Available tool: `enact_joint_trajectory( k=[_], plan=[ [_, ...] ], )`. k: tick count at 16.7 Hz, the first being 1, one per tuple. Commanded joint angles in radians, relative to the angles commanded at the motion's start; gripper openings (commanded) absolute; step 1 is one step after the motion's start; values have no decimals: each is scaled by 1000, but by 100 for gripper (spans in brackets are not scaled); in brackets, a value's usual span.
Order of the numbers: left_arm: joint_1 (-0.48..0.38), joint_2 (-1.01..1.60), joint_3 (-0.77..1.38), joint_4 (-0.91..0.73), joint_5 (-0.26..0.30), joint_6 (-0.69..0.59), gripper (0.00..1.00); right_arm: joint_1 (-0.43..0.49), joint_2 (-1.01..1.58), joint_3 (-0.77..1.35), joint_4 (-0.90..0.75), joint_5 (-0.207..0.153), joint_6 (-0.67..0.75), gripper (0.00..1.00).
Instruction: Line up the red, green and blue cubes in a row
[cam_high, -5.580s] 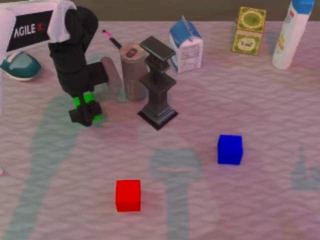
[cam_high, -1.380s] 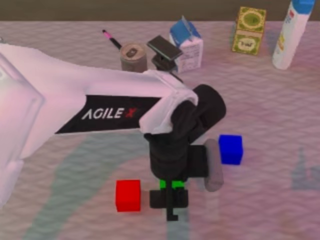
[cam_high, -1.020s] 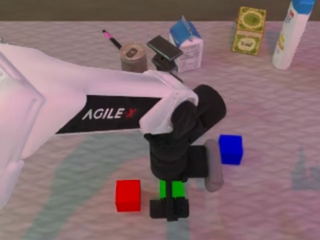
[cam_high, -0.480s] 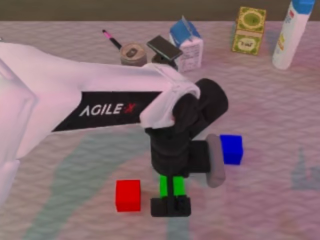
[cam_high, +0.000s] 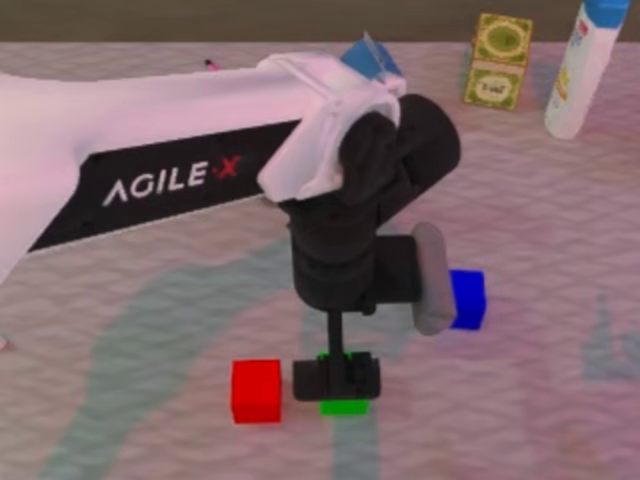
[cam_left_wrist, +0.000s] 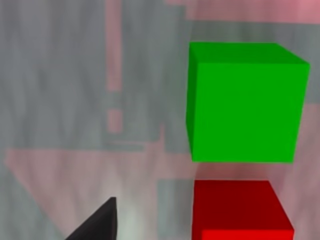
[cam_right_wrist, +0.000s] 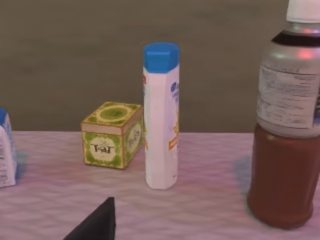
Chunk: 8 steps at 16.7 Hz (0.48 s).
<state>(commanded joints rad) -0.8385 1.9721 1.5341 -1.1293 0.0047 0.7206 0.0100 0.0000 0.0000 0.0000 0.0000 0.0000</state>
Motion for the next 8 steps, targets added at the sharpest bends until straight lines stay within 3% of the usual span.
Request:
enact_joint_trajectory(
  k=[4, 8],
  plan=[
    [-1, -3, -9, 7, -1, -2, 100, 3, 10, 8, -6, 0, 3, 100],
    [62, -114, -107, 77, -9, -44, 100, 41, 151, 121, -84, -2, 44, 100]
  ],
)
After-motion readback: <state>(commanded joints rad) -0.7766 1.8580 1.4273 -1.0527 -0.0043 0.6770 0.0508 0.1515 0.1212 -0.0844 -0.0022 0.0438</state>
